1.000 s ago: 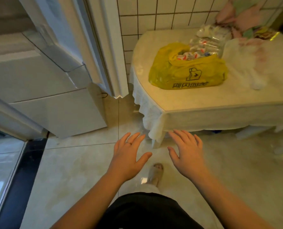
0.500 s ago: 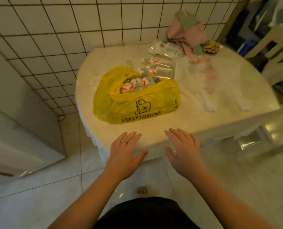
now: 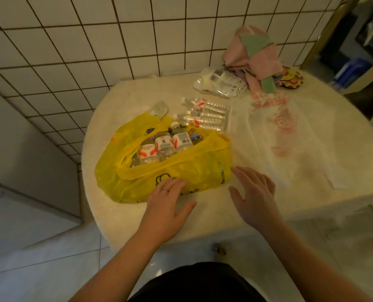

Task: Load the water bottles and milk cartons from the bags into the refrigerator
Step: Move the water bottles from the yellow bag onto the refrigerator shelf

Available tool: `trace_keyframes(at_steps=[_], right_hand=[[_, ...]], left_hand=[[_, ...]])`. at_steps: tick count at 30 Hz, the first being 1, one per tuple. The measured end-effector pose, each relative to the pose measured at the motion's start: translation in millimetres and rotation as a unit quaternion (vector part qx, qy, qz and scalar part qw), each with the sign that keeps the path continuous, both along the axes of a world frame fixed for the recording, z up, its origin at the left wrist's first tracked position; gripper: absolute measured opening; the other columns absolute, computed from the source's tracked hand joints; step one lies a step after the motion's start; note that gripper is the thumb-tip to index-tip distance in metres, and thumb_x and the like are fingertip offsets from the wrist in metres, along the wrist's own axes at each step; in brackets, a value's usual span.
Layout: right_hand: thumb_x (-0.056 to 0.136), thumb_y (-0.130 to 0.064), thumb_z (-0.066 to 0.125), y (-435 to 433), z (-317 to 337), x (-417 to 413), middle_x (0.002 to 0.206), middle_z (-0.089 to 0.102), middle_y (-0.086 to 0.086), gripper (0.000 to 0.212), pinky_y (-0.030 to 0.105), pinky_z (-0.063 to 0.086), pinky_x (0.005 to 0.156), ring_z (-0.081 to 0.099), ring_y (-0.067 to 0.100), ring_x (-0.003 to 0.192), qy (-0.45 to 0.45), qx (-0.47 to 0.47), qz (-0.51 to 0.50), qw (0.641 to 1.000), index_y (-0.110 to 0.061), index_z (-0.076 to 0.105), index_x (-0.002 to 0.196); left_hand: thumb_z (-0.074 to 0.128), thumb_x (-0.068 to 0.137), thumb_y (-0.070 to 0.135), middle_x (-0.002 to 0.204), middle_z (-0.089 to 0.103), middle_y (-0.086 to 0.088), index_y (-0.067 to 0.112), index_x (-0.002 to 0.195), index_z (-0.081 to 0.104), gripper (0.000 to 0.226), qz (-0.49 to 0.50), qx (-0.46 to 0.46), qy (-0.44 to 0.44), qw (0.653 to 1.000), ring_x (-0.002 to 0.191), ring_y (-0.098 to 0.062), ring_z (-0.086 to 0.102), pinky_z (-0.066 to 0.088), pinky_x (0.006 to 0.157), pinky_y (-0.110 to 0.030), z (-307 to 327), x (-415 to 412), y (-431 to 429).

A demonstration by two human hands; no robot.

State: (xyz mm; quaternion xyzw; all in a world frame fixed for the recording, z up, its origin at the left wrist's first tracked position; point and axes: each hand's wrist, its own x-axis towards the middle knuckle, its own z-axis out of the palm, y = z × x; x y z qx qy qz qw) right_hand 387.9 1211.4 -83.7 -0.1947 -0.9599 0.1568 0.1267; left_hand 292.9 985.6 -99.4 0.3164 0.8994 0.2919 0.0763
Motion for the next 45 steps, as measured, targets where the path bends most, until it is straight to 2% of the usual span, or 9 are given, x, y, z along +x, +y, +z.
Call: trace_keyframes(at_steps=[12,20,22,27,29,32,38,43,45], right_hand=[[0.083,-0.048,0.042,123.1,2.5,-122.2,0.132,0.060,-0.005,0.055,0.047,0.034,0.104,0.053,0.022,0.124,-0.001,-0.041,0.115,0.993,-0.025,0.059,0.130],[0.086,-0.036,0.054,177.7,-4.4,-225.5,0.137,0.055,0.000,0.052,0.048,0.030,0.108,0.046,0.026,0.130,-0.015,-0.055,0.170,0.984,-0.023,0.054,0.136],[0.089,-0.030,0.060,187.1,-5.2,-258.2,0.140,0.053,-0.001,0.050,0.045,0.026,0.109,0.043,0.025,0.133,-0.036,-0.049,0.169,0.984,-0.023,0.052,0.137],[0.091,-0.031,0.057,209.5,-22.6,-339.6,0.143,0.049,0.000,0.053,0.046,0.026,0.110,0.041,0.026,0.134,-0.129,-0.042,0.194,0.972,-0.028,0.044,0.142],[0.091,-0.035,0.056,218.9,-33.8,-366.8,0.143,0.049,0.004,0.057,0.048,0.033,0.109,0.043,0.030,0.131,-0.191,-0.036,0.225,0.955,-0.029,0.040,0.145],[0.088,-0.039,0.059,229.7,-51.1,-398.9,0.141,0.049,0.007,0.061,0.048,0.038,0.105,0.047,0.033,0.127,-0.250,-0.042,0.255,0.933,-0.028,0.039,0.145],[0.085,-0.038,0.071,235.8,-68.8,-437.0,0.137,0.053,0.006,0.066,0.030,0.037,0.087,0.052,0.027,0.121,-0.303,-0.065,0.286,0.907,-0.019,0.044,0.141],[0.075,-0.049,0.076,231.0,-71.1,-450.0,0.122,0.061,0.006,0.072,0.031,0.041,0.079,0.058,0.025,0.107,-0.347,-0.073,0.265,0.896,-0.013,0.050,0.132],[0.075,-0.047,0.076,226.7,-70.2,-449.9,0.117,0.061,0.007,0.069,0.031,0.044,0.078,0.059,0.025,0.102,-0.354,-0.079,0.249,0.898,-0.010,0.052,0.128]], left_hand=[[0.043,0.089,0.060,0.140,0.049,0.005,0.029,0.136,0.050,0.057,0.100,0.007,0.024,0.995,0.131,-0.016,0.040,0.033,0.112,-0.038,26.6,-82.3,120.2],[0.063,0.091,0.036,0.137,0.050,-0.001,0.023,0.137,0.049,0.049,0.134,0.014,-0.074,0.988,0.126,-0.020,0.047,0.037,0.102,-0.032,25.1,-172.7,180.1],[0.066,0.091,0.035,0.134,0.052,0.002,0.023,0.138,0.047,0.052,0.215,0.100,-0.212,0.948,0.117,-0.015,0.053,0.043,0.096,-0.030,22.9,-194.8,204.5],[0.066,0.091,0.029,0.097,0.063,-0.005,0.017,0.103,0.060,0.019,0.408,0.309,-0.548,0.662,0.085,-0.019,0.060,0.052,0.078,-0.033,0.8,-238.5,263.9],[0.063,0.093,0.029,0.092,0.064,-0.004,0.020,0.103,0.062,0.013,0.427,0.331,-0.586,0.604,0.082,-0.019,0.059,0.049,0.075,-0.032,-15.8,-247.7,282.0],[0.063,0.093,0.030,0.104,0.069,-0.001,0.023,0.124,0.057,0.032,0.442,0.345,-0.591,0.580,0.089,-0.018,0.065,0.050,0.069,-0.027,-37.5,-256.7,302.3],[0.069,0.087,0.033,0.107,0.072,-0.006,0.018,0.108,0.066,0.026,0.485,0.342,-0.605,0.531,0.086,-0.023,0.069,0.056,0.071,-0.032,-60.5,-282.0,318.0],[0.073,0.062,0.072,0.098,0.075,-0.003,0.023,0.108,0.071,0.067,0.507,0.255,-0.623,0.538,0.091,-0.031,0.070,0.055,0.087,-0.047,-76.7,-299.1,324.4],[0.061,0.062,0.085,0.114,0.071,-0.006,0.025,0.117,0.066,0.081,0.500,0.193,-0.636,0.555,0.107,-0.036,0.064,0.049,0.095,-0.052,-73.5,-303.3,324.8]])
